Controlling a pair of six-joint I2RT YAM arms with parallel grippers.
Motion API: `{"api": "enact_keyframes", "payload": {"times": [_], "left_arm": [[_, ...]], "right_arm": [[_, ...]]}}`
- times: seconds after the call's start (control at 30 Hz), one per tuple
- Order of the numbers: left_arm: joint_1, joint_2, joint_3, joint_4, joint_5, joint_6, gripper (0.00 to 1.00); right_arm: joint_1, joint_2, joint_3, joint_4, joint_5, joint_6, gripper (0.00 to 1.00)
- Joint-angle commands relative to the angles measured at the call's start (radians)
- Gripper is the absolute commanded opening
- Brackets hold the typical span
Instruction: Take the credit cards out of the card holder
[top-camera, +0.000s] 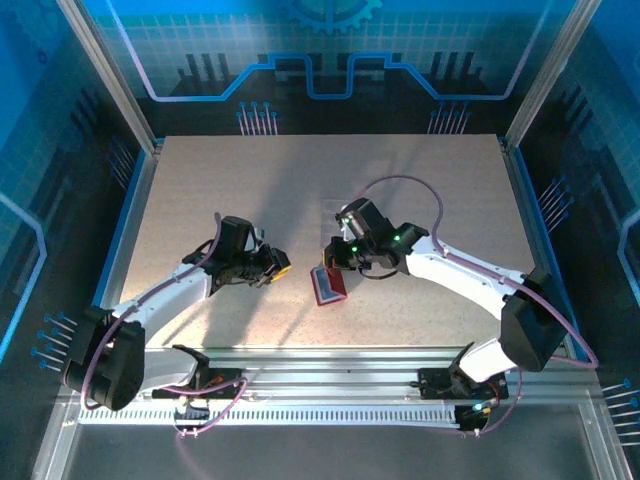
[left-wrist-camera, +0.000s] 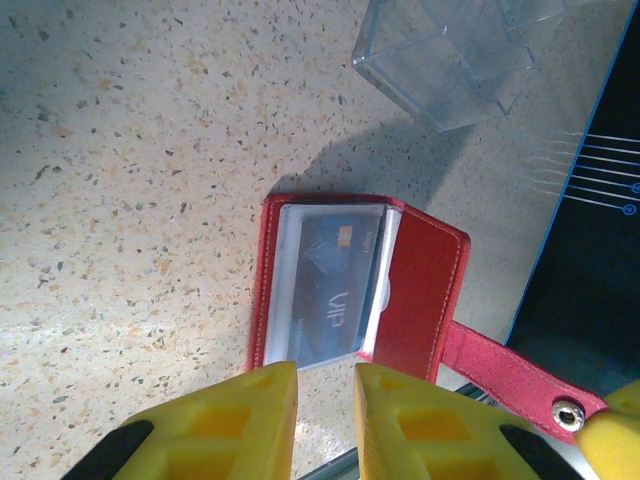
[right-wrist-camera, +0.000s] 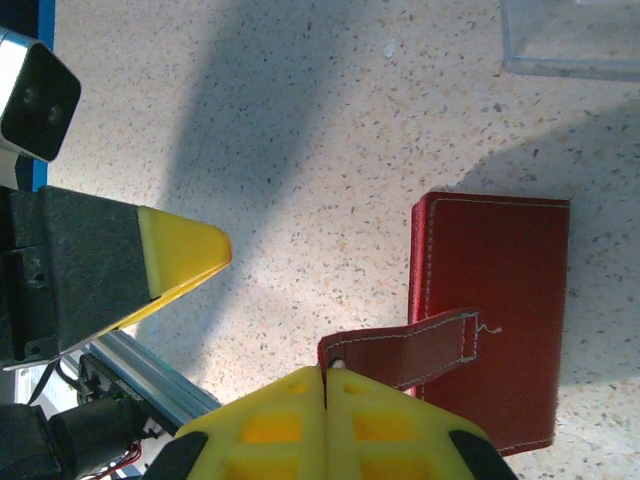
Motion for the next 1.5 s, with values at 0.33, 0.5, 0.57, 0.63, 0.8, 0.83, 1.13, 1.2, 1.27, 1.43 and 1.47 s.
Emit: {"api": "enact_keyframes", "payload": {"times": [0.33,0.5,0.57,0.63,0.8,0.83,1.13,1.2,1.27,1.43,1.47], "left_arm": [[-0.001,0.069,0.028,0.015,0.073,0.033,0.23],[-0.047,0.146,0.058,0.05,0.086,0.027,0.23],[-0.073,0.178,0.08,0.059,0.083,0.024,0.23],[-0.103,0.206,0.102,0.066,0.076,0.02,0.22],[-0.164,0.276,0.158,0.096,0.067,0.0,0.22],[-0.174,0.29,0.168,0.101,0.065,-0.003,0.22],[-0.242,0.391,0.227,0.141,0.067,-0.032,0.22],[-0.252,0.401,0.231,0.153,0.062,-0.042,0.22],[-0.26,0.416,0.23,0.171,0.059,-0.053,0.21],[-0.281,0.459,0.24,0.209,0.074,-0.079,0.21],[-0.287,0.465,0.242,0.215,0.072,-0.083,0.21]], "right_arm": [[0.037,0.003,0.008,0.068,-0.017,0.052,0.0],[0.019,-0.019,-0.03,0.051,0.0,0.047,0.0],[0.01,-0.032,-0.045,0.032,0.015,0.039,0.0],[-0.001,-0.045,-0.063,0.017,0.021,0.032,0.0],[-0.038,-0.088,-0.111,-0.004,0.024,0.017,0.0],[-0.048,-0.097,-0.121,-0.009,0.028,0.013,0.0],[-0.121,-0.165,-0.202,-0.026,0.039,-0.013,0.0],[-0.131,-0.175,-0.214,-0.028,0.04,-0.016,0.0],[-0.139,-0.182,-0.242,-0.03,0.041,-0.019,0.0],[-0.155,-0.198,-0.286,-0.018,0.045,-0.018,0.0],[-0.157,-0.196,-0.291,-0.016,0.046,-0.018,0.0]]}}
